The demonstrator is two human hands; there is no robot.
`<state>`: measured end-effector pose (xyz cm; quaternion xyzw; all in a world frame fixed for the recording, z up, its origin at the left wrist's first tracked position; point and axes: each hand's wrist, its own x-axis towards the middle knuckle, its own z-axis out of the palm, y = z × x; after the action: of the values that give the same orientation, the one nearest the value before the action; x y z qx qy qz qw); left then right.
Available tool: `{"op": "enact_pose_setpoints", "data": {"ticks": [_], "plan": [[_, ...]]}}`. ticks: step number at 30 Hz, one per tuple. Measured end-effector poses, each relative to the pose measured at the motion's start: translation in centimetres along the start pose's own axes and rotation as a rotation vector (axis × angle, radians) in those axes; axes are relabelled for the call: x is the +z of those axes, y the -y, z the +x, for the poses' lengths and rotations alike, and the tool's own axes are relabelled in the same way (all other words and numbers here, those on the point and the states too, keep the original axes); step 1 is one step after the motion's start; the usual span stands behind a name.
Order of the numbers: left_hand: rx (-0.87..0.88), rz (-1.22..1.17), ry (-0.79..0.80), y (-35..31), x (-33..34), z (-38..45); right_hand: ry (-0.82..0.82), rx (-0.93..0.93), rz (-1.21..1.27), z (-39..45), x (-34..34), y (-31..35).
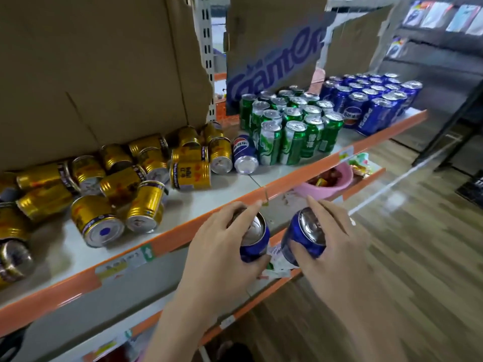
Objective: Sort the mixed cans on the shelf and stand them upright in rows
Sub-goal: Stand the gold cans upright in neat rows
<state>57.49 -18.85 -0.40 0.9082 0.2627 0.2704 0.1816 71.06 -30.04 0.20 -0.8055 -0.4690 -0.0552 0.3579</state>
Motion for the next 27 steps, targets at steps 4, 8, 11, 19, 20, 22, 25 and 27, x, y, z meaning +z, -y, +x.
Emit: {"op": "enact_pose_setpoints", "data": {"ticks": [4, 8, 11, 19, 20, 22, 25, 27], "plan": [[-0.033, -0.012, -0.004, 1.0, 2.2, 4.5, 0.023, 0.02, 0.066, 3.3, 0.9, -3.2], [-0.084, -0.113, -0.085, 2.4, 3.9, 10.9, 0.032, -0.024, 0.106, 9.5, 1.8, -5.3], [-0.103, -0.107, -0.185, 3.6, 4.0, 15.4, 0.04, -0.15, 0.136, 14.9, 2.3, -5.6], [-0.086, 0.06, -0.201, 8.4, 0.6, 27.7, 0.029, -0.272, 0.305, 26.2, 3.2, -4.6], [-0.089, 0.053, -0.168, 9.0, 0.6, 29.1, 0.026, -0.27, 0.321, 27.2, 3.3, -4.7], [-0.116, 0.045, -0.07, 10.4, 1.3, 31.8, 0.013, -0.254, 0.333, 28.8, 3.6, -5.0], [-0.125, 0.1, 0.102, 12.8, 3.6, 35.1, 0.01, -0.251, 0.342, 30.8, 4.1, -5.7], [-0.111, 0.171, 0.185, 14.1, 5.1, 36.7, 0.02, -0.258, 0.345, 32.0, 4.4, -6.3]]}}
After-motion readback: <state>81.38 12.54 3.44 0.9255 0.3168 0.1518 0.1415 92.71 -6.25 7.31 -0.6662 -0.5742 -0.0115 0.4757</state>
